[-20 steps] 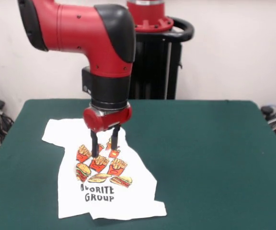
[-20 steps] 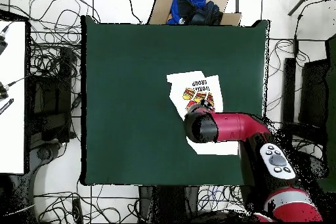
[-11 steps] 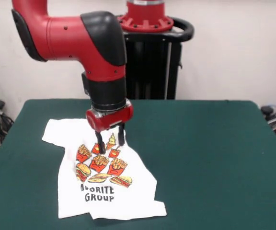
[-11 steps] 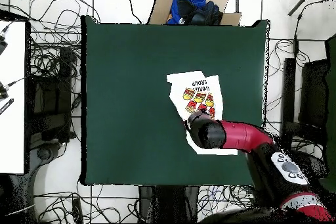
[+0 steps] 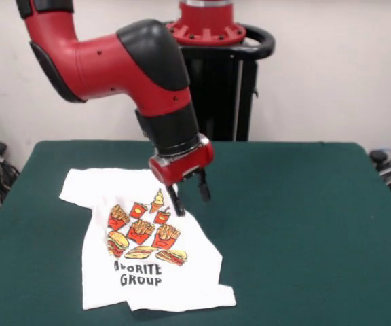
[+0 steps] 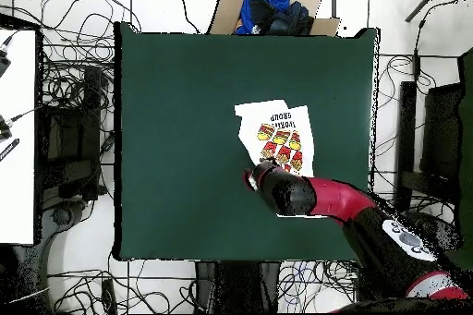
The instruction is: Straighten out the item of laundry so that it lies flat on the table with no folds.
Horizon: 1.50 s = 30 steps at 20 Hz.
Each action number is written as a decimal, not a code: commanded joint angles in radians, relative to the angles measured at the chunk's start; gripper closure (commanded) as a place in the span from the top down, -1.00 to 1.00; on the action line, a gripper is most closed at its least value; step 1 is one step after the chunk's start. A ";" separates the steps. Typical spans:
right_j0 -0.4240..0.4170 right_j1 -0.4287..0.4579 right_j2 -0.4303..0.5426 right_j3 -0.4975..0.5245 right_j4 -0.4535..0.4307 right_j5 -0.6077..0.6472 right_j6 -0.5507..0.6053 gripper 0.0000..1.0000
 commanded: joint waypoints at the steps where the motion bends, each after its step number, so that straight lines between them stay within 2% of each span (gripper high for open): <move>1: -0.022 0.033 0.150 0.047 0.022 -0.071 0.148 1.00; 5: -0.034 0.014 0.172 0.055 0.006 -0.100 0.150 1.00; 9: 0.037 -0.043 0.086 0.026 -0.011 -0.086 0.161 1.00; 21: 0.164 -0.120 -0.107 -0.042 -0.051 -0.131 0.189 1.00; 30: 0.231 -0.110 -0.215 -0.083 -0.061 -0.166 0.184 1.00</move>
